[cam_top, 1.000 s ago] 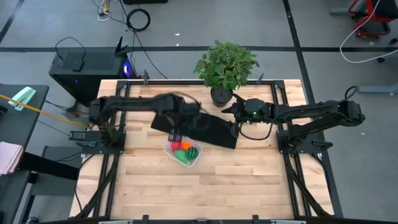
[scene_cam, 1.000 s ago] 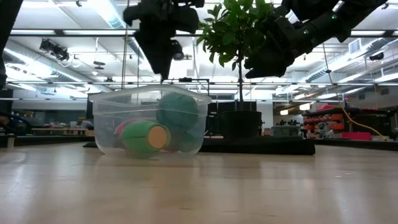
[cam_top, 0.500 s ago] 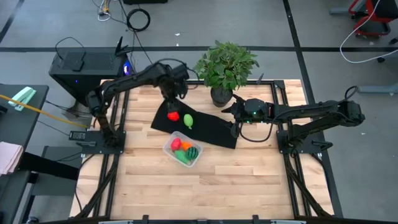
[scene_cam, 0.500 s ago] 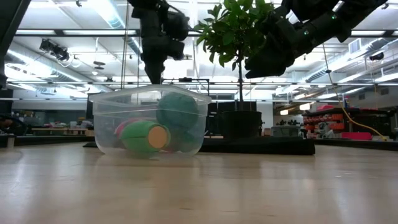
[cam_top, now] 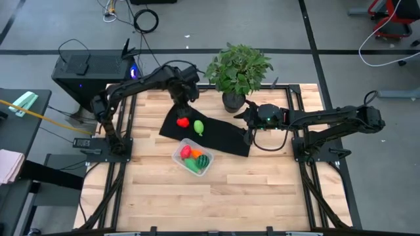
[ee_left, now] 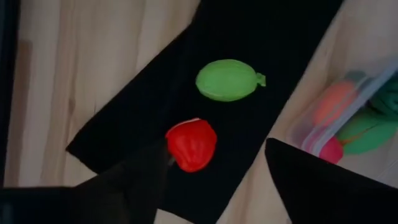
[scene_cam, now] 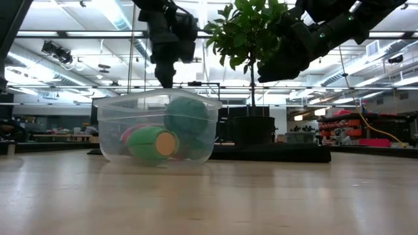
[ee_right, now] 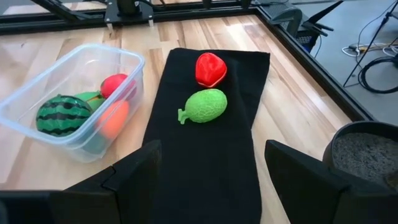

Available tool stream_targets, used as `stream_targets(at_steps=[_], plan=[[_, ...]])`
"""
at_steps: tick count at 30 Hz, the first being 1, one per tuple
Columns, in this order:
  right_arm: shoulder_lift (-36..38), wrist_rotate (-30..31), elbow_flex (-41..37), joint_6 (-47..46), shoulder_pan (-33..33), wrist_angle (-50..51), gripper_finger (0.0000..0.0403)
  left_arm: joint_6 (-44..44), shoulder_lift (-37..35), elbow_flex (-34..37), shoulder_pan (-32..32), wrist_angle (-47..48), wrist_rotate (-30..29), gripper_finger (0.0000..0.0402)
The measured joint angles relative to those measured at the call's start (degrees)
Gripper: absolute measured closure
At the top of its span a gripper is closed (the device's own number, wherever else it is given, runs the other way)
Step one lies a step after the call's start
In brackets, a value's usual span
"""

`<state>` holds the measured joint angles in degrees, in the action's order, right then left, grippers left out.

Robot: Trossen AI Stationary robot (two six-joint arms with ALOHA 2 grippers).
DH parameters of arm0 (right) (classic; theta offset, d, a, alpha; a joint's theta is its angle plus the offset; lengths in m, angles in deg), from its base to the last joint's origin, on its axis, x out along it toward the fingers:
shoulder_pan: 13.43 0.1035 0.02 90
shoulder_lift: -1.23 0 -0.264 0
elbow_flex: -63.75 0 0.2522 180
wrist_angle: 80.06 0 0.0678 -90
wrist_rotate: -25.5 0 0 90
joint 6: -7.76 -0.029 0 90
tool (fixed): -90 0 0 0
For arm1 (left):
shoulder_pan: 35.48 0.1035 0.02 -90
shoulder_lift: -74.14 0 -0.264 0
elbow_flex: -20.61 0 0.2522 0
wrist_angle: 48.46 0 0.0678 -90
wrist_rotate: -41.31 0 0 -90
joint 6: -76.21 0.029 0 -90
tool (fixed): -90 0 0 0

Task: Pick and placing Produce into tupperware
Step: Put the red apple into the transparent bin

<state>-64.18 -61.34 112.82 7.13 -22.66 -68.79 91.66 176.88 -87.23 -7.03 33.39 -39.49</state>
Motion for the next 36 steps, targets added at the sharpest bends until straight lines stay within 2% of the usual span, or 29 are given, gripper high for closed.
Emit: stream_targets(at_steps=[4, 9, 11, 17, 21, 25, 32, 36], plan=[[0.00, 0.00, 0.00, 1.25, 0.00, 0.34, 0.0112, 5.18, 0.00, 0.01, -3.41, 0.99, -4.24, 0.0102], [0.00, 0.00, 0.00, 2.79, 0.00, 0.48, 0.0112, 10.48, 0.00, 0.02, -7.49, 1.51, -13.15, 0.0110], [0.00, 0.00, 0.00, 3.62, 0.00, 1.07, 0.0112, 10.16, 0.00, 0.02, -7.83, 1.33, -14.22, 0.0114], [0.00, 0.00, 0.00, 4.99, 0.00, 2.84, 0.0112, 4.51, 0.00, 0.74, -5.27, 0.78, -14.22, 0.0115], [0.00, 0.00, 0.00, 6.19, -0.02, 2.90, 0.0112, 1.10, 0.11, 4.51, -3.09, -0.62, -9.78, 0.0115], [0.00, 0.00, 0.00, 6.85, 0.00, 2.71, 0.0112, 1.42, 0.22, 8.25, -2.84, -2.15, -9.02, 0.0115], [0.00, 0.00, 0.00, 6.52, -1.69, 2.75, 0.0112, 1.34, 0.09, 8.31, -2.72, -6.94, -7.39, 0.0115], [0.00, 0.00, 0.00, 6.24, -2.38, 2.99, 0.0112, -3.30, 0.27, 8.28, -1.35, -6.05, -6.72, 0.0114]])
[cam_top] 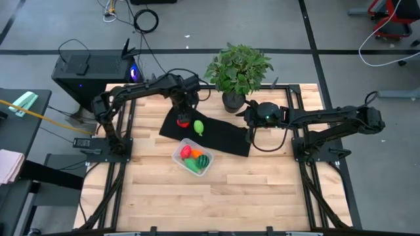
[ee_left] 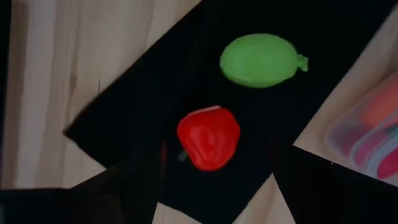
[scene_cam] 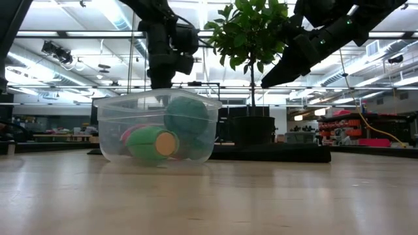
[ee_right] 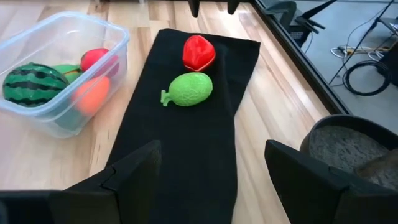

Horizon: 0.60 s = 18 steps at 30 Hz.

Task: Pick and placing Produce into tupperware
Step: Put the red apple into the transparent bin

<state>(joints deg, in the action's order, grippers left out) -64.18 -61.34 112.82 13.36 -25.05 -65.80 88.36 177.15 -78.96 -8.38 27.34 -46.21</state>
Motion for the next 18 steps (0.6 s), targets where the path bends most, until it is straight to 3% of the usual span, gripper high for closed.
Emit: stream_targets(at_steps=[9, 18], plan=[[0.00, 0.00, 0.00, 0.11, -0.02, 0.24, 0.0112, -8.21, 3.48, -0.02, 0.93, 1.65, 1.20, 0.0070], [0.00, 0.00, 0.00, 0.18, -0.18, 0.20, 0.0112, -13.00, 4.93, -0.01, 0.31, 2.79, -1.95, 0.0081]])
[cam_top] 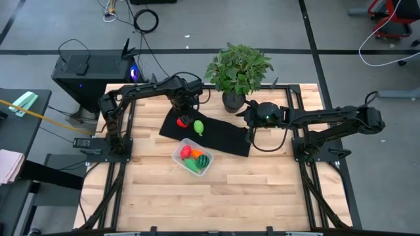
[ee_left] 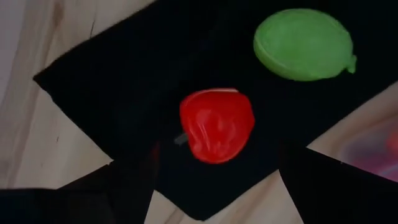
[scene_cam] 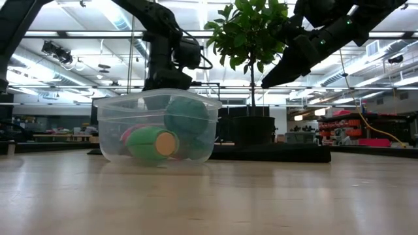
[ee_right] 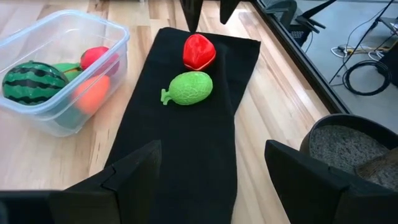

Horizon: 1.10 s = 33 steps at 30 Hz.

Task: Pick and placing Produce into tupperware
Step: Put the red apple into the transparent bin

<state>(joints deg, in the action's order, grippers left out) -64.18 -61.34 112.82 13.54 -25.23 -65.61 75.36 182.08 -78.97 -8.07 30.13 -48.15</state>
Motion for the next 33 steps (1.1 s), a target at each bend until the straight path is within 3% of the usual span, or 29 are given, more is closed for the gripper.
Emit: stream_targets(at_steps=[11, 15, 23, 29, 33], plan=[[0.00, 0.00, 0.00, -0.17, -2.69, 0.04, 0.0112, 2.34, 0.17, 0.02, -0.41, 0.33, -1.41, 0.0086], [0.00, 0.00, 0.00, -0.13, -3.20, 0.09, 0.0112, 11.05, 0.17, 0.02, -1.40, 0.41, -1.60, 0.0086], [0.00, 0.00, 0.00, 0.76, -3.21, 0.15, 0.0112, 36.56, 0.17, 0.02, -4.68, 0.96, -1.56, 0.0097], [0.00, 0.00, 0.00, 0.87, -3.21, 0.43, 0.0112, 47.61, 0.17, 0.02, -7.94, 0.08, -11.36, 0.0111], [0.00, -0.01, 0.00, 0.87, -3.21, 1.51, 0.0112, 51.51, 0.49, 0.00, -8.92, -0.45, -12.87, 0.0113]])
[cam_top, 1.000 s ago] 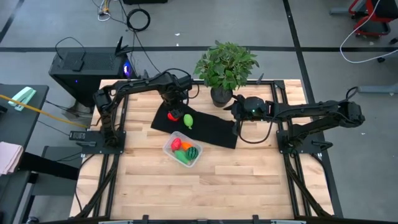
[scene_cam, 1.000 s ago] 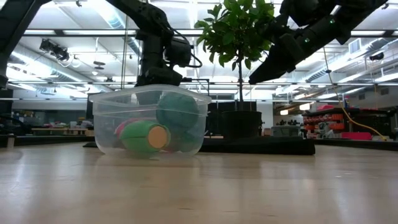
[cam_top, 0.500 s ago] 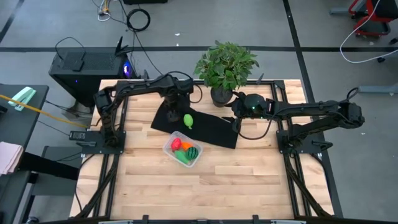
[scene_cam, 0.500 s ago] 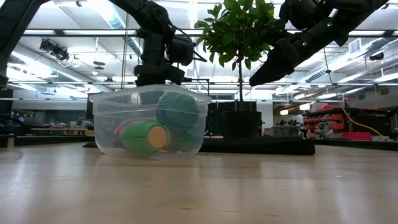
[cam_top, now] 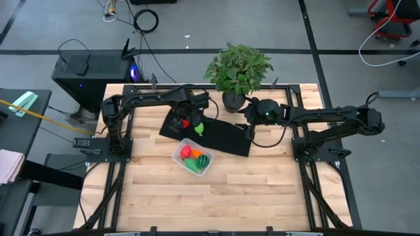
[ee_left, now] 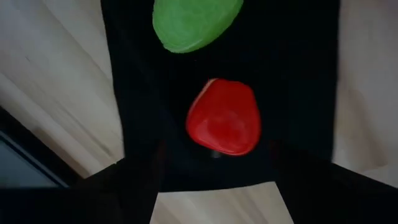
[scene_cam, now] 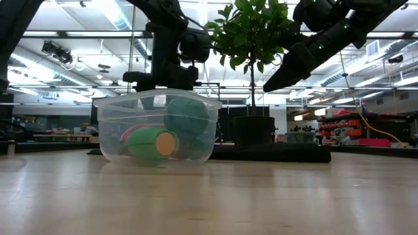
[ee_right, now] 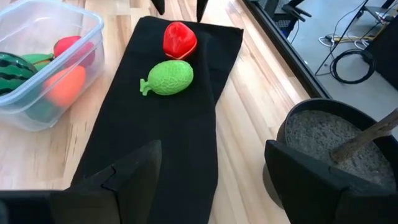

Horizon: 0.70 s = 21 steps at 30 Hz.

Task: Pick and placing Produce into tupperware
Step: Put the red apple into the transparent bin

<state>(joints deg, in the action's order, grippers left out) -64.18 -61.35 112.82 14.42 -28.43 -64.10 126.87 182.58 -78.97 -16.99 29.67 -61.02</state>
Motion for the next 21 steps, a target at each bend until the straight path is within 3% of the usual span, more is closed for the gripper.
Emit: stream_targets(at_steps=[11, 21], plan=[[0.00, 0.00, 0.00, 0.00, -0.60, 0.99, 0.0112, 1.21, 3.38, 0.02, 0.03, 0.07, -3.63, 0.0105], [0.00, -0.01, 0.00, -0.50, -2.60, 1.59, 0.0112, 1.61, 3.85, 0.02, -1.71, 0.99, -3.33, 0.0097]])
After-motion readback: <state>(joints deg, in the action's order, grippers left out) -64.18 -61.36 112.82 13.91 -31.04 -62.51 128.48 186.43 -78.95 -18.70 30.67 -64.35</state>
